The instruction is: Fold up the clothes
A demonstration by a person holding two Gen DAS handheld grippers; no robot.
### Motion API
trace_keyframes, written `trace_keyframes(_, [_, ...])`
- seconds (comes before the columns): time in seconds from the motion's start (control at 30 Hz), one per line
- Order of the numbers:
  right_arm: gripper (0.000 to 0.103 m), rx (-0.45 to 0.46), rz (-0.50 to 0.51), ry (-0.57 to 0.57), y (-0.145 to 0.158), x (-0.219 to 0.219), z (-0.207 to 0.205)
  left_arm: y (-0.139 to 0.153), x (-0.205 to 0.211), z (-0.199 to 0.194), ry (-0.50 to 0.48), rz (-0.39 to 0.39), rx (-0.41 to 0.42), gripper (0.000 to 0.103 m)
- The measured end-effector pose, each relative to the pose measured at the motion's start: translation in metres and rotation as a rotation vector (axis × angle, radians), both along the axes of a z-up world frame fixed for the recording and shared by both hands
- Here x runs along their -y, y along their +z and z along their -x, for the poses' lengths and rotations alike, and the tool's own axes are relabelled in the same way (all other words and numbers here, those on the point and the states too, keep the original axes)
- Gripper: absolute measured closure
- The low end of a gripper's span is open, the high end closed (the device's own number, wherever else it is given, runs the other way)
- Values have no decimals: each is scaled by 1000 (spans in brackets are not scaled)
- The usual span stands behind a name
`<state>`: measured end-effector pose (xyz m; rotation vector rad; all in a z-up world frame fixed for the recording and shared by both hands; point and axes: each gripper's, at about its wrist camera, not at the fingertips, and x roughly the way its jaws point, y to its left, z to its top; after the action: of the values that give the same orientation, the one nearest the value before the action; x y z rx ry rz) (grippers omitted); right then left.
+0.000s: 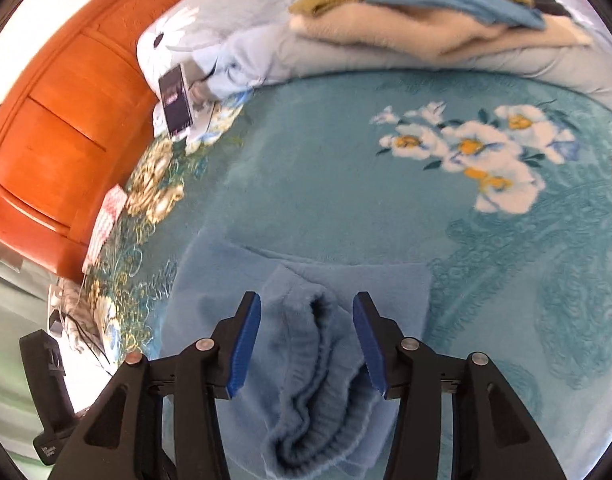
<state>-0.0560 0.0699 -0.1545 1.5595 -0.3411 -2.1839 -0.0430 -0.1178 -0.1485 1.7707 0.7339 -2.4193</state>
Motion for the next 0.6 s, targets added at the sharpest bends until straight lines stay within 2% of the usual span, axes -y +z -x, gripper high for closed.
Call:
trace_keyframes(0.1, [54,21,-31,33,-4,7,-1,-1,3,-3,5,-8,0,40])
trace_keyframes(0.17, [54,17,-2,38,0,7,-5,-2,5,-5,9,-15,3,40])
trace_keyframes(0.23, [59,15,26,48,5,8,-9,-2,8,-8,12,-21,6,40])
trace_keyframes(0.3, [93,20,27,69,11,9,-13,0,8,-9,12,-26,5,40])
trace_keyframes(0.47, [93,16,134,56,38,-8,-24,8,14,-11,15,-42,-7,40])
trace_keyframes(0.6, [93,48,156,-31,34,-39,-27,5,13,-9,9,-48,10,40])
